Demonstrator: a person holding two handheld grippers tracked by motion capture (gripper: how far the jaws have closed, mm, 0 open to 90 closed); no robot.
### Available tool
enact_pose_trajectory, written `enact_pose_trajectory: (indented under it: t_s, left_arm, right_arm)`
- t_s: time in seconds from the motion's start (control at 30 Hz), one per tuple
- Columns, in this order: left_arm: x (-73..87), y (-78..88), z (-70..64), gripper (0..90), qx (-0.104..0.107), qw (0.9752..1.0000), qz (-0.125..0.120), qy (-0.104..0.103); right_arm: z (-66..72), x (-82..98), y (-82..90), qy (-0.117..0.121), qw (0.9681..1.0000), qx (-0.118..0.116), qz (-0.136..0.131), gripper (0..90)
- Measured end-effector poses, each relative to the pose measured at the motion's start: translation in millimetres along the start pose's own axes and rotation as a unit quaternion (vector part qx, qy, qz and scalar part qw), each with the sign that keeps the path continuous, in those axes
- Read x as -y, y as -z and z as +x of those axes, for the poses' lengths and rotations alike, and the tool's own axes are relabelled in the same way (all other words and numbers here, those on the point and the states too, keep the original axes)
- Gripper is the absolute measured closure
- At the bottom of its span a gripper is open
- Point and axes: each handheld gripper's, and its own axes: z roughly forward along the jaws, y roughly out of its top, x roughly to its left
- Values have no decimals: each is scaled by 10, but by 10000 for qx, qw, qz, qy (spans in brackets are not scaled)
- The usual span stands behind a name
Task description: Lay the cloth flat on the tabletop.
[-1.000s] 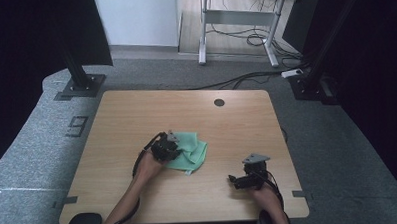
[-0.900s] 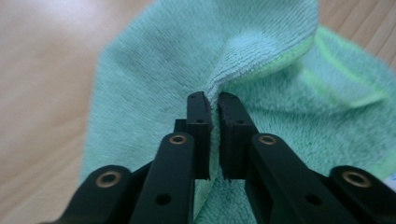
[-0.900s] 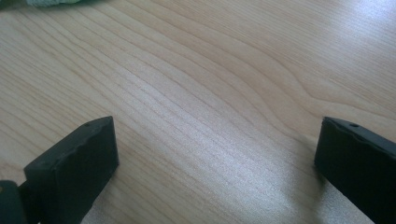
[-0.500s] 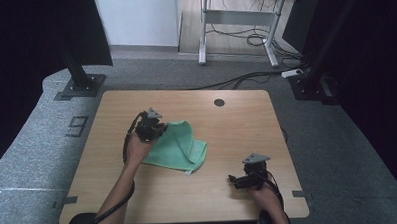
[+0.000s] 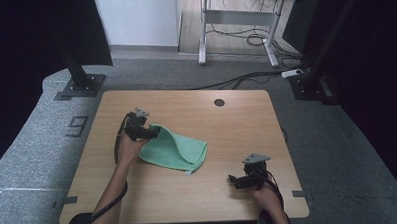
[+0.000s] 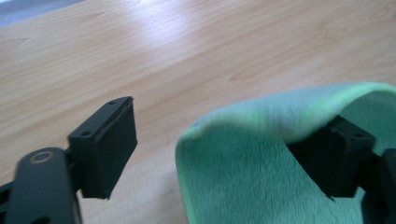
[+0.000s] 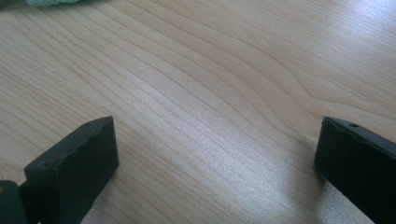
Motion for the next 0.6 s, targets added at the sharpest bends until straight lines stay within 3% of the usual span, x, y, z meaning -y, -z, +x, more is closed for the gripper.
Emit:
enact_pose_trajectory:
  t_s: [0.1, 0.2, 0.23, 0.27, 0.5, 0.6]
  left_arm:
    - [159, 29, -33, 137, 20, 10000, 62, 5]
    - [359, 77, -46, 119, 46, 9999, 106, 36]
    - [359, 77, -46, 114, 46, 9999, 106, 36]
    - [460, 115, -52, 112, 37, 9999, 97, 55]
    - [757, 213, -58, 112, 56, 9999, 135, 89]
    - [814, 207, -49, 112, 27, 9997, 199, 116]
  right_arm:
    - [-2, 3, 11, -21, 10000, -13, -17, 30]
    - [-24, -12, 50, -115, 9997, -176, -91, 135]
    - [-28, -19, 53, -174, 9995, -238, -88, 131]
    - [-26, -26, 52, -198, 9994, -277, -83, 132]
    - [57, -161, 30, -74, 9985, -530, -85, 137]
    - [111, -261, 1, -59, 9977, -660, -151, 161]
